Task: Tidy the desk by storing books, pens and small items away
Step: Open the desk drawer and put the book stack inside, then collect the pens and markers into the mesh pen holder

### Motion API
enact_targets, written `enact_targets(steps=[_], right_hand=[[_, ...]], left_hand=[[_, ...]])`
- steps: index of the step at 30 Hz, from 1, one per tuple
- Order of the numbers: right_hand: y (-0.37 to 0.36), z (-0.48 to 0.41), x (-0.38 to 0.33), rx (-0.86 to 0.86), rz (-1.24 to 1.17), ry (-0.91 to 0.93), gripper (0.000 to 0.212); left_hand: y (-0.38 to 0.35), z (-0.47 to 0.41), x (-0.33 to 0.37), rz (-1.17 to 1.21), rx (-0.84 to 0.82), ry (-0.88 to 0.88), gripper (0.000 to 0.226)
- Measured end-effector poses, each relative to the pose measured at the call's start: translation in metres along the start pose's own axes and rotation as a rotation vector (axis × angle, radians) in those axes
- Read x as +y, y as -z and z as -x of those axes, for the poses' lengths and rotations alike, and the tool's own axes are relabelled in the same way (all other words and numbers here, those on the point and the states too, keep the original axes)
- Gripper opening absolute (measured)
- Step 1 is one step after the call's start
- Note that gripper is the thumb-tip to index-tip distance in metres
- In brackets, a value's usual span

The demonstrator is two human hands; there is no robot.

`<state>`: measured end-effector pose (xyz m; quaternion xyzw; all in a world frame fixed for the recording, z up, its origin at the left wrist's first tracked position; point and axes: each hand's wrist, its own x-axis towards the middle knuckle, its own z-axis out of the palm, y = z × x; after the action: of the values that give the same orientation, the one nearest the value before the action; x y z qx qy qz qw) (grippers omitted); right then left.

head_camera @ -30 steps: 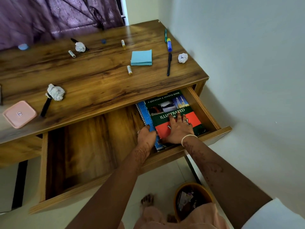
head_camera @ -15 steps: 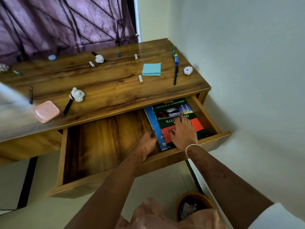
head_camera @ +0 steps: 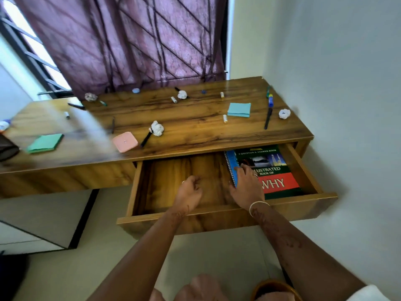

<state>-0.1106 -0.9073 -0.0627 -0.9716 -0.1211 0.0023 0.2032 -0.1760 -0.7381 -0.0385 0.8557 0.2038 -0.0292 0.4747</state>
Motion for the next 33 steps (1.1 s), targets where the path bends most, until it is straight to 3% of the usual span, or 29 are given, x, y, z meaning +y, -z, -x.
enact_targets(steps=[9, 27, 33], right_hand=[[-0.012, -0.020, -0.121, -0.023, -0.061, 0.230, 0.053], [-0.129, -0.042, -0.519, -0.162, -0.158, 0.652, 0.054], [-0.150, -0.058, -0.624, -0.238, -0.205, 0.677, 0.055]], left_hand=[[0.100, 0.004, -0.035, 0.178, 0.231, 0.005, 0.038], [0.417, -0.001, -0.212, 0.343, 0.593, 0.070, 0.036], [0.490, -0.003, -0.252, 0.405, 0.690, 0.080, 0.035]])
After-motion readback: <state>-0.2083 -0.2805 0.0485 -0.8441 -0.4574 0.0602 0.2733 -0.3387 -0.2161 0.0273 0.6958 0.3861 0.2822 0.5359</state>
